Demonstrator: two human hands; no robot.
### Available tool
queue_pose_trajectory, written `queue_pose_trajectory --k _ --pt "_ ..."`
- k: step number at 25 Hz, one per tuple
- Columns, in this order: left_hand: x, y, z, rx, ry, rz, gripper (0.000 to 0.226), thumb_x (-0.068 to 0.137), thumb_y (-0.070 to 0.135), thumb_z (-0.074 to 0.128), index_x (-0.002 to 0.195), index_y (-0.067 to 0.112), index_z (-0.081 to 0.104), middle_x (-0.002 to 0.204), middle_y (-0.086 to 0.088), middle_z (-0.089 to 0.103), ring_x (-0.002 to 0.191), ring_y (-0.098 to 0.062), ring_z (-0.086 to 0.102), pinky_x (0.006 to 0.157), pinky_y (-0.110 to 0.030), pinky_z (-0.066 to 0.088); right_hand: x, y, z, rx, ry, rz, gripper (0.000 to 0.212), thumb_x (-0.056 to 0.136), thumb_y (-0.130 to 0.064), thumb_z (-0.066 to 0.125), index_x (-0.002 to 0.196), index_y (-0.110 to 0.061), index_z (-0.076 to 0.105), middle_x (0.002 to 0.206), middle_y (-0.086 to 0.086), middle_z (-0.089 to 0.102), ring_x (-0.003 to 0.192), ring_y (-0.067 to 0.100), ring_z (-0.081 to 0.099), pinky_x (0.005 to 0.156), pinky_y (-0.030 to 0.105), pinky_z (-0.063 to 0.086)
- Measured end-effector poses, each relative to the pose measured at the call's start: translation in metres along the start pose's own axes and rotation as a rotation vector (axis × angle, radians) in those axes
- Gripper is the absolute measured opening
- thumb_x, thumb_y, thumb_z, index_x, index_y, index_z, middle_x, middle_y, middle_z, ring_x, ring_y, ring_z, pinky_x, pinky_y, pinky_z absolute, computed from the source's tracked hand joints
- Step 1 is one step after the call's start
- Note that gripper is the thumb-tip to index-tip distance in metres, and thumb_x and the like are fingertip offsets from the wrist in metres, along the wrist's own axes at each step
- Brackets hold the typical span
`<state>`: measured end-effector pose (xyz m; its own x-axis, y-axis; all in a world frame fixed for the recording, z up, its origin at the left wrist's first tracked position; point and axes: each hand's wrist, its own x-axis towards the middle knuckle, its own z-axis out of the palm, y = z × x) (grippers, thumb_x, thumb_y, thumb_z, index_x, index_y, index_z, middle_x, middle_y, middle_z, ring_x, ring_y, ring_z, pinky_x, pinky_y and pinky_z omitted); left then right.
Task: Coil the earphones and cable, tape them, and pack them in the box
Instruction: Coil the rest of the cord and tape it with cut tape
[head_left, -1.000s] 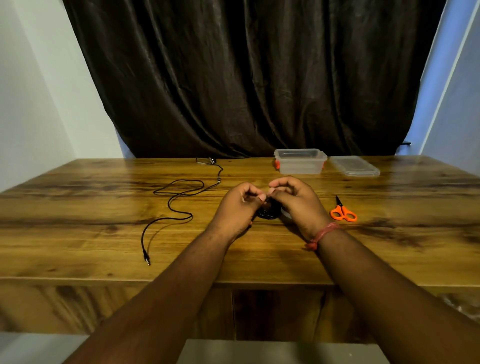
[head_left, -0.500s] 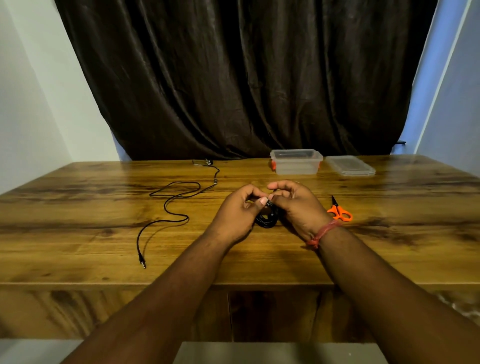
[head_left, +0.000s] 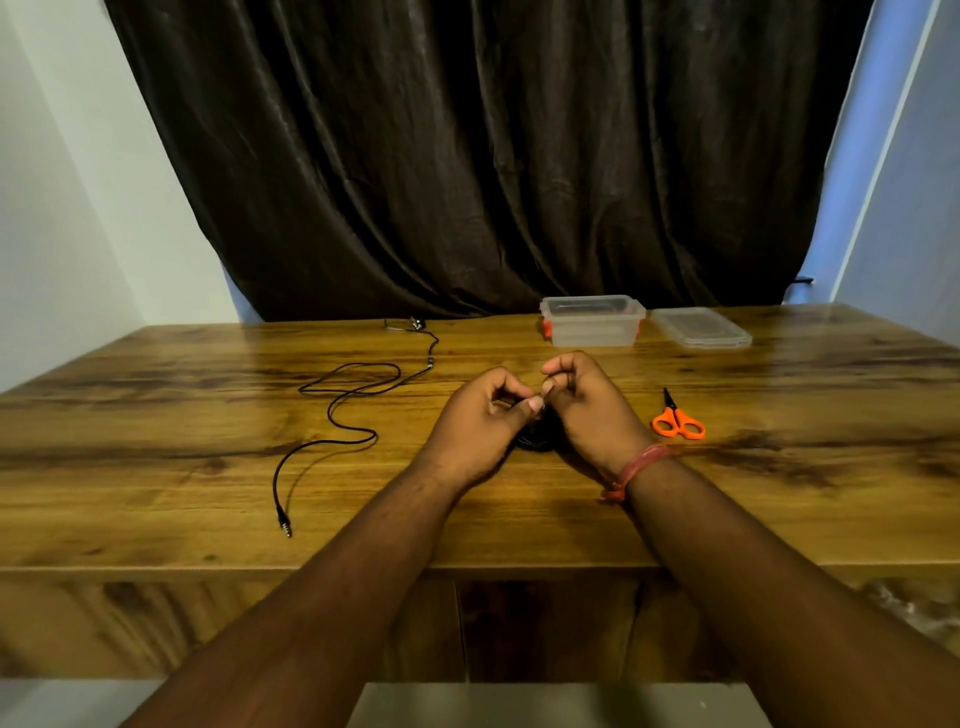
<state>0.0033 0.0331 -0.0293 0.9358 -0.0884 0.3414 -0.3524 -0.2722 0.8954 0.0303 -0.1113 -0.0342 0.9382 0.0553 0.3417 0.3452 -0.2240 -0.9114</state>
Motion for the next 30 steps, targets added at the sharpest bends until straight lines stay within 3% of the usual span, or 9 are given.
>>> queue_pose_trajectory --k 2,6,8,12,16,21,24,30 --pt "-0.001 0.002 -0.001 0.013 0.009 -0.007 0.003 0.093 0.016 0.065 0.092 0.015 0.063 0.073 -0.001 0.066 0.047 -0.002 0.053 0.046 -0.024 0.043 0.001 0.001 -0.004 -0.025 0.039 0.002 0.016 0.100 -0.013 0.049 0.104 -0.028 0.055 0.088 -0.004 0.057 0.079 0.010 0.053 0.076 0.035 0.048" --pt "-0.003 0.003 -0.002 0.008 -0.004 -0.003 0.003 0.093 0.013 0.064 0.096 0.011 0.062 0.050 0.008 0.050 0.036 -0.001 0.037 0.038 -0.016 0.030 0.002 -0.001 -0.003 0.136 0.050 0.058 0.017 0.098 -0.013 0.054 0.100 -0.027 0.064 0.089 0.002 0.064 0.082 0.017 0.059 0.077 0.038 0.049" --pt "-0.002 0.003 -0.002 0.007 0.004 0.005 0.001 0.094 0.013 0.063 0.094 0.013 0.062 0.045 0.010 0.050 0.035 0.000 0.038 0.038 -0.016 0.030 0.001 -0.003 -0.003 0.202 0.003 0.075 0.013 0.096 -0.012 0.057 0.101 -0.020 0.066 0.089 0.004 0.067 0.083 0.017 0.062 0.079 0.038 0.051" --pt "-0.002 0.003 -0.003 -0.026 0.004 0.010 0.002 0.094 0.011 0.062 0.093 0.012 0.061 0.043 0.011 0.053 0.035 0.002 0.042 0.038 -0.013 0.031 -0.001 -0.007 -0.006 0.228 -0.074 0.036 0.020 0.092 0.000 0.061 0.110 -0.009 0.064 0.087 0.006 0.066 0.079 0.017 0.063 0.075 0.033 0.053" --pt "0.001 -0.003 -0.002 0.044 -0.002 0.042 0.004 0.093 0.012 0.064 0.089 0.012 0.062 0.046 0.008 0.049 0.038 -0.003 0.037 0.041 -0.017 0.031 0.002 -0.004 -0.009 0.314 -0.088 0.130 0.030 0.088 0.007 0.061 0.116 -0.005 0.062 0.084 0.008 0.066 0.072 0.018 0.062 0.068 0.030 0.051" --pt "0.003 -0.008 0.000 0.165 -0.002 0.109 0.009 0.090 0.016 0.067 0.083 0.021 0.065 0.058 -0.001 0.055 0.053 -0.015 0.042 0.052 -0.028 0.037 0.000 -0.004 -0.010 0.181 -0.132 0.093 0.028 0.093 0.001 0.057 0.117 -0.014 0.058 0.082 0.002 0.065 0.074 0.014 0.061 0.069 0.027 0.052" --pt "0.003 -0.006 0.000 0.149 0.001 0.097 0.012 0.091 0.015 0.066 0.084 0.024 0.065 0.050 0.013 0.052 0.047 -0.006 0.038 0.048 -0.020 0.035 0.001 -0.001 -0.010 0.115 -0.162 0.063 0.025 0.095 -0.004 0.055 0.112 -0.022 0.056 0.083 0.001 0.063 0.078 0.020 0.057 0.076 0.040 0.048" --pt "0.003 -0.003 0.000 0.033 -0.042 0.084 0.011 0.093 0.008 0.062 0.087 0.018 0.063 0.055 0.019 0.058 0.042 -0.001 0.038 0.045 -0.014 0.034 0.000 0.001 -0.008 0.075 -0.140 0.012 0.020 0.097 -0.008 0.052 0.103 -0.027 0.053 0.081 -0.001 0.059 0.078 0.021 0.052 0.075 0.042 0.045"
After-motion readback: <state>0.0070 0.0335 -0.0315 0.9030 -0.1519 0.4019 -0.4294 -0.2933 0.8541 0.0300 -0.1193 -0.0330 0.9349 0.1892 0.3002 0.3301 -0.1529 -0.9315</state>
